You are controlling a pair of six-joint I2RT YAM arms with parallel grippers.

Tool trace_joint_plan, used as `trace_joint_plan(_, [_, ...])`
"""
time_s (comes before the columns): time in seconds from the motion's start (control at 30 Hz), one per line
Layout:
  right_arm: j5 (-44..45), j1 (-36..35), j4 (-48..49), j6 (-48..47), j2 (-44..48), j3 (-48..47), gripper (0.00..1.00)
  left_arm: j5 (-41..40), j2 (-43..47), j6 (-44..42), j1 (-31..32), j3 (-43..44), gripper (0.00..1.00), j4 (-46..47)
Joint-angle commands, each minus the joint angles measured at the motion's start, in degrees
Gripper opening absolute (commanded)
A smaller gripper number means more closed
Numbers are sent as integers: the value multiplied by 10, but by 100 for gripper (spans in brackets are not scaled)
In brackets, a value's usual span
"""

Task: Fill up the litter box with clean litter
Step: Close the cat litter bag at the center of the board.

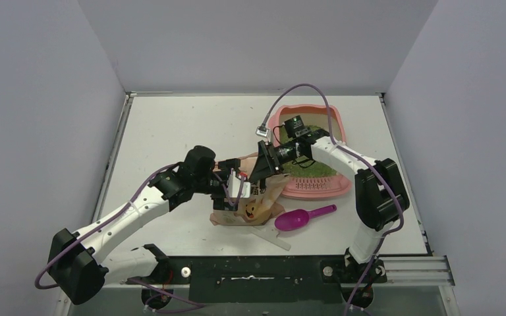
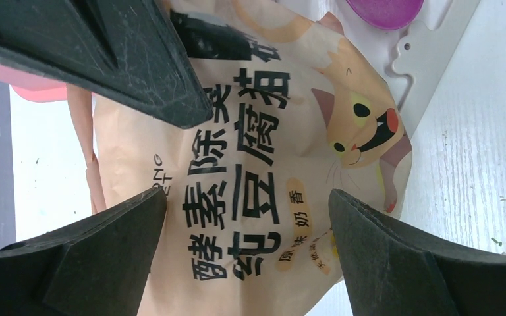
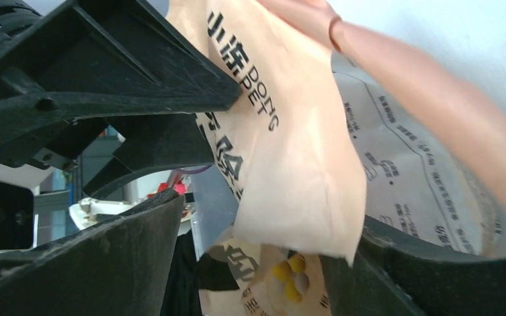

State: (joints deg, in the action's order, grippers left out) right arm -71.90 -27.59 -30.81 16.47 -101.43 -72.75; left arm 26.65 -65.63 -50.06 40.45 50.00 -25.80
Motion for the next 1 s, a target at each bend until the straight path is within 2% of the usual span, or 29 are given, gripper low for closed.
trace_joint_plan(0.0, [-61,-24,9,48,8,-28,67,9,12,-1,-3,3,92,20])
trace_joint_plan(0.03, [-61,-23,5,46,6,-29,63,9,12,-1,-3,2,92,20])
trace_joint_plan(0.1, [-58,-21,10,53,6,-27,47,9,15,-1,-3,-1,92,24])
trace_joint_plan(0.27, [-63,-18,18,78,16,-21,22,-2,25,0,-2,-10,91,31])
trace_joint_plan(0.37, [-74,-20,37,99,30,-6,19,-12,27,-4,-2,-13,91,24])
trace_joint_plan(0.47, [-82,-33,47,102,39,4,20,-16,29,-5,-2,-15,90,22])
trace_joint_plan(0.57, [-88,-41,46,108,40,3,3,-15,34,-5,-2,-18,89,25])
trace_joint_plan(0.67, [-80,-44,101,169,47,12,0,-13,38,-4,-1,-18,85,25])
trace_joint_plan(0.7, [-78,-46,146,208,53,20,0,-12,41,-3,-1,-18,83,24])
trace_joint_plan(0.77, [-72,-51,301,314,68,45,0,-12,45,-1,-1,-21,78,21])
trace_joint_plan(0.87, [-63,-59,623,581,76,97,0,-27,53,-4,-1,-26,72,6])
trace_joint_plan(0.97, [-44,-62,944,832,36,125,0,-47,69,-5,-1,-31,70,-8])
